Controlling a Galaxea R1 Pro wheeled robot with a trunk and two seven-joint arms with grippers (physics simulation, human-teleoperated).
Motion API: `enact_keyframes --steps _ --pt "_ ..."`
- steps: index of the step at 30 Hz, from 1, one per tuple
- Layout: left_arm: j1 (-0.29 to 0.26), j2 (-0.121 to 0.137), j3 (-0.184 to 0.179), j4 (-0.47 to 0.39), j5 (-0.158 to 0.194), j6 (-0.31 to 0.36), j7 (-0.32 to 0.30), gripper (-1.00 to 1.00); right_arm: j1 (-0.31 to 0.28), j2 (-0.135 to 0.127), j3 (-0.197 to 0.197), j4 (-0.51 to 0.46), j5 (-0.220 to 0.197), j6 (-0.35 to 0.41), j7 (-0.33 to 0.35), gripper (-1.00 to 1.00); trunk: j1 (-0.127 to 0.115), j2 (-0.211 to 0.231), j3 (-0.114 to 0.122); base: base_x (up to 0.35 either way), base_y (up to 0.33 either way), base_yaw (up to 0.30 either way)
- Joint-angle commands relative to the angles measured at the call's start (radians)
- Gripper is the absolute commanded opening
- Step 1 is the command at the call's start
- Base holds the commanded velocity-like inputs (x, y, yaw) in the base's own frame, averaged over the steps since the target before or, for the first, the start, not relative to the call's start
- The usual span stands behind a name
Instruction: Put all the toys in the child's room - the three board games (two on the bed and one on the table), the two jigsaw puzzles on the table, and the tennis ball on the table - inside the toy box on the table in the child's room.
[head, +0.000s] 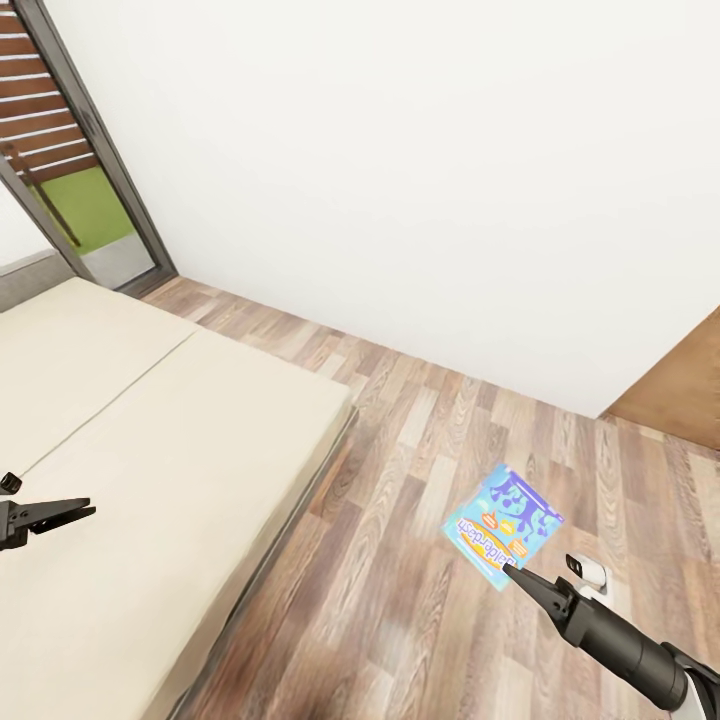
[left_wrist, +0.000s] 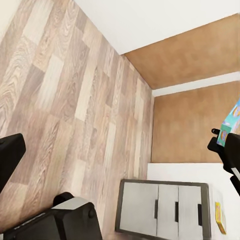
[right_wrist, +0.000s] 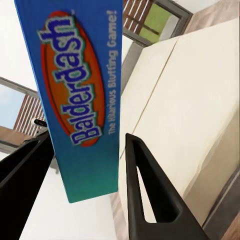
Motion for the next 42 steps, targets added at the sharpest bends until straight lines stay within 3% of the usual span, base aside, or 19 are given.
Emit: enact_keyframes --steps 1,42 --pt "0.000 0.000 0.000 0.000 -0.001 0.011 -0.004 1.00 -0.001 0.000 0.000 0.000 -0.002 0.010 0.002 -1.00 0.001 -0.002 0.000 0.000 0.000 -0.157" --pt "0.000 0.000 -0.001 0.000 -0.001 0.010 -0.004 1.00 -0.001 -0.001 0.000 0.000 -0.002 0.010 0.002 -1.00 0.001 -0.002 0.065 0.000 0.000 -0.157"
